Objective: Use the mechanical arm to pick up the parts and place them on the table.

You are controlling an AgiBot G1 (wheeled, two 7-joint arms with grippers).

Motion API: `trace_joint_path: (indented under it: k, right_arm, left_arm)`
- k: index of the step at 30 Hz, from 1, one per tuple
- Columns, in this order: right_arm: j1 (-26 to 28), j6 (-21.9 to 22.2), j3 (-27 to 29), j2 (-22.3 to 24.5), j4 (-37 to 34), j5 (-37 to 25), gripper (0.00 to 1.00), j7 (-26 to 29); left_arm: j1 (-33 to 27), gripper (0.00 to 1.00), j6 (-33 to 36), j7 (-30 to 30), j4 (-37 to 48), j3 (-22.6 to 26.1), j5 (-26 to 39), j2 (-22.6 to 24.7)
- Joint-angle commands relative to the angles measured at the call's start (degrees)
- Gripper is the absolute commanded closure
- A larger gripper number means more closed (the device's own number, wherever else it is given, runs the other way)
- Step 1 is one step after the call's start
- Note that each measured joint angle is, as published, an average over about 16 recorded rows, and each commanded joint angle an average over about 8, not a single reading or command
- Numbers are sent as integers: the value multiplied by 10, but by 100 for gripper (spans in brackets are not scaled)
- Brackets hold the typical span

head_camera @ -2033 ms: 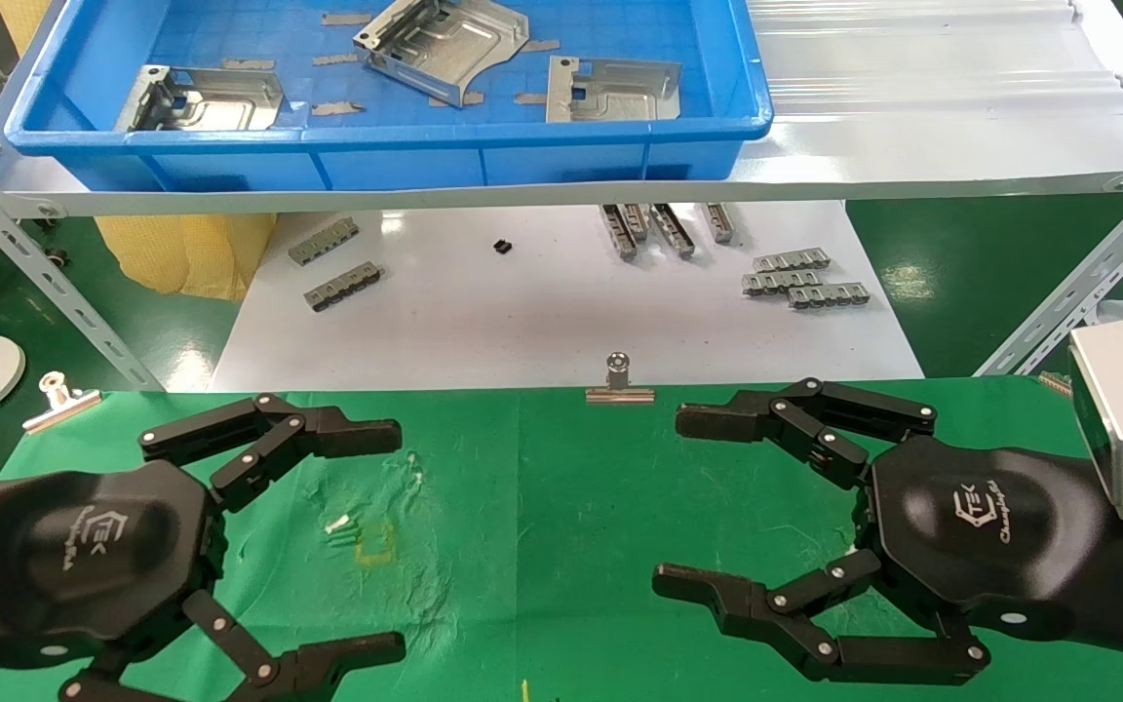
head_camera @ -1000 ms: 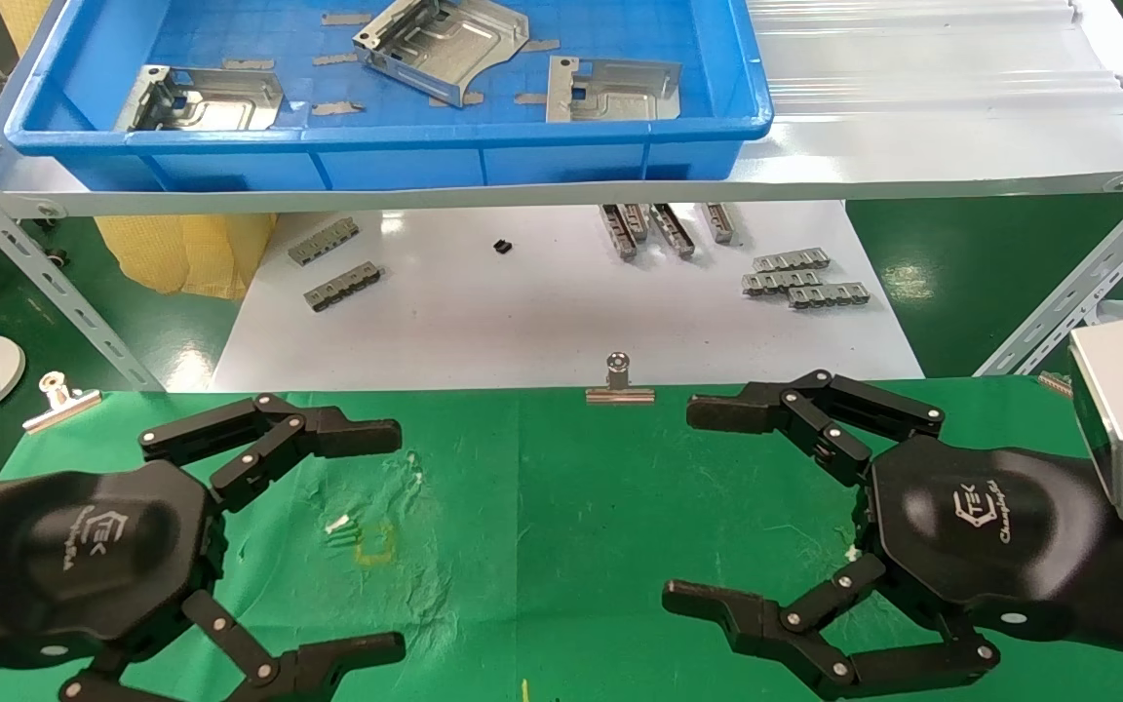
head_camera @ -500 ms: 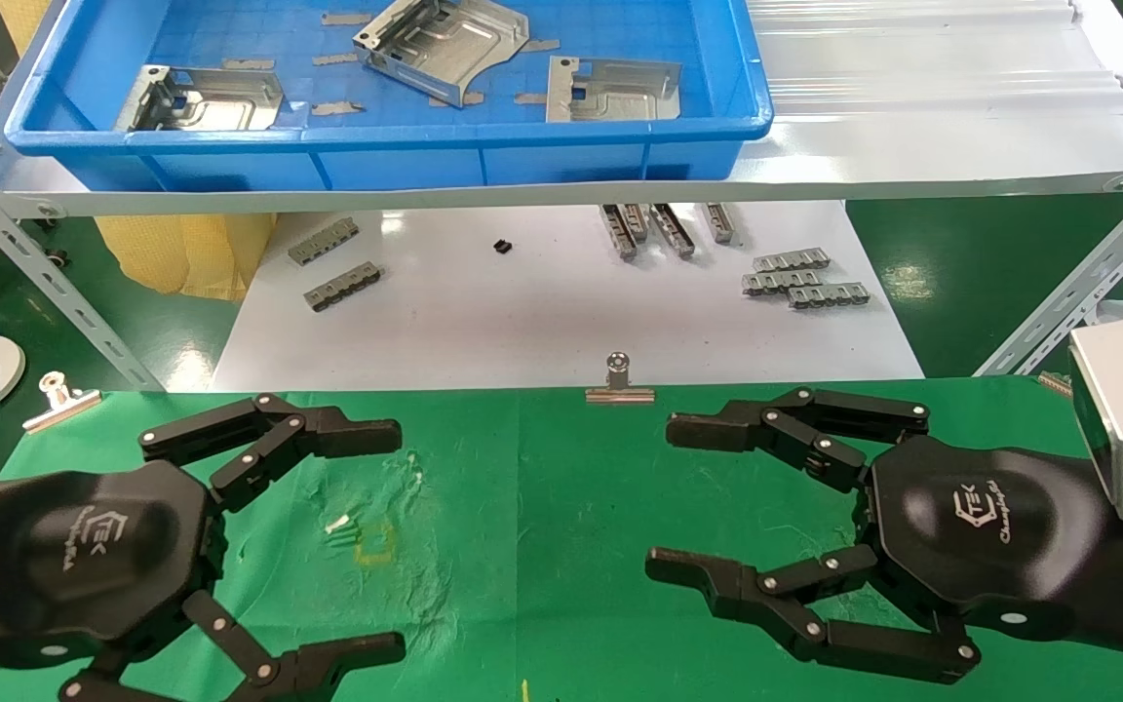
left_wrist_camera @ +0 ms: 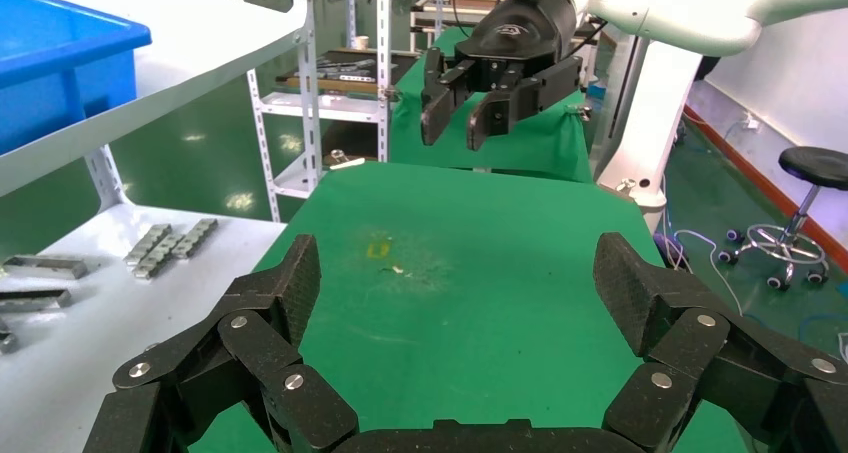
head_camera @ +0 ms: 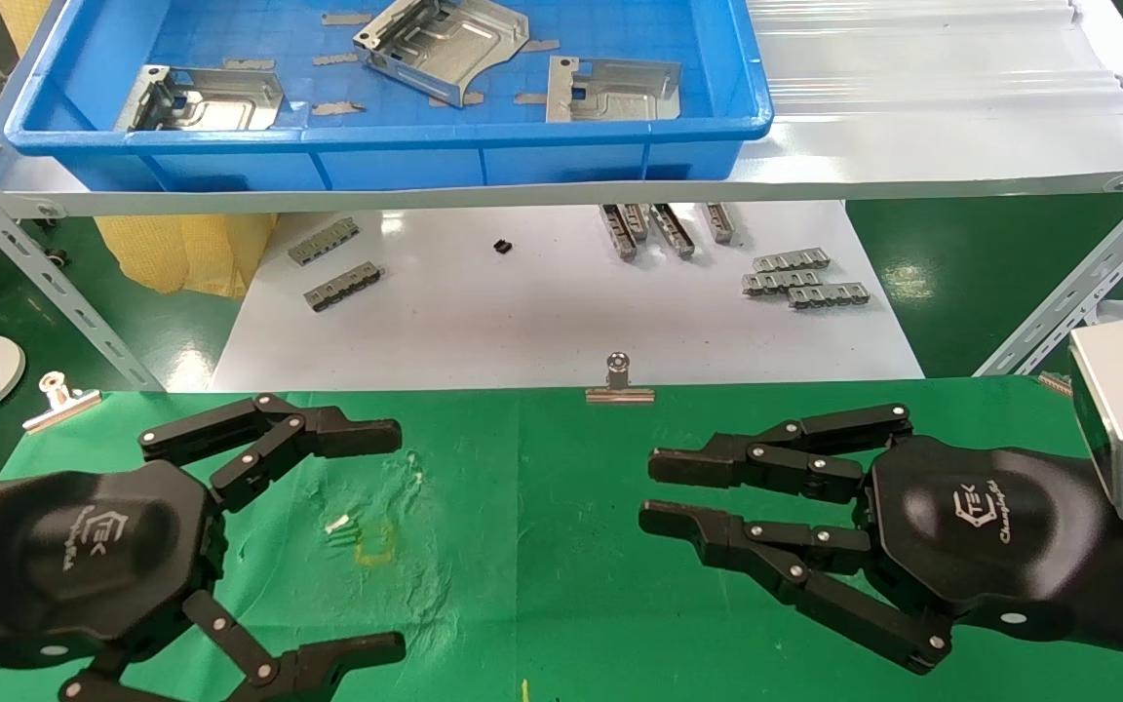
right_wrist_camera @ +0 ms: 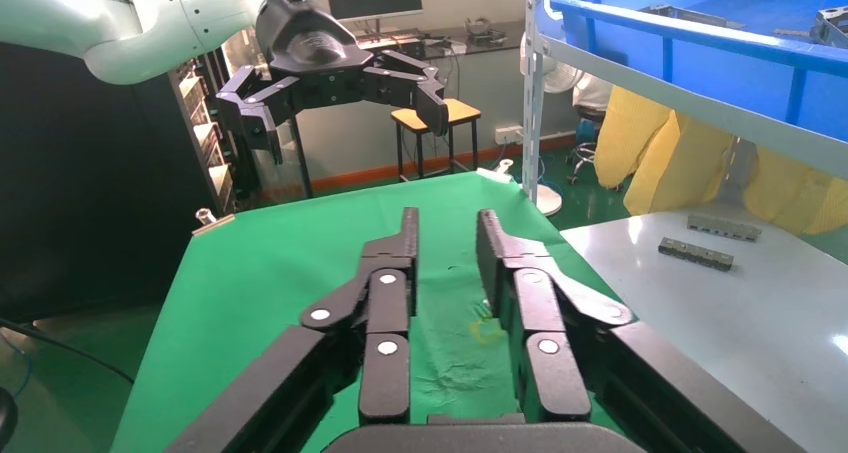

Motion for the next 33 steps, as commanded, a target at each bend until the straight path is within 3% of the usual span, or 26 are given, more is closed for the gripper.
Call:
trace_joint_path:
  k: [1,18,26,33]
  right_arm:
    - [0,0,0,0,0,0,100,0]
    - [0,0,0,0,0,0,100,0]
    - [0,0,0,0,0,0,100,0]
    - [0,0,0,0,0,0,100,0]
  left_arm:
    - [0,0,0,0,0,0,0,0]
    - [-24,0,-3,-6,9,-1,4,3]
    - [-171,0,-19,-5,88,18,69,51]
    - [-343,0,-59,20,283,67,176,153]
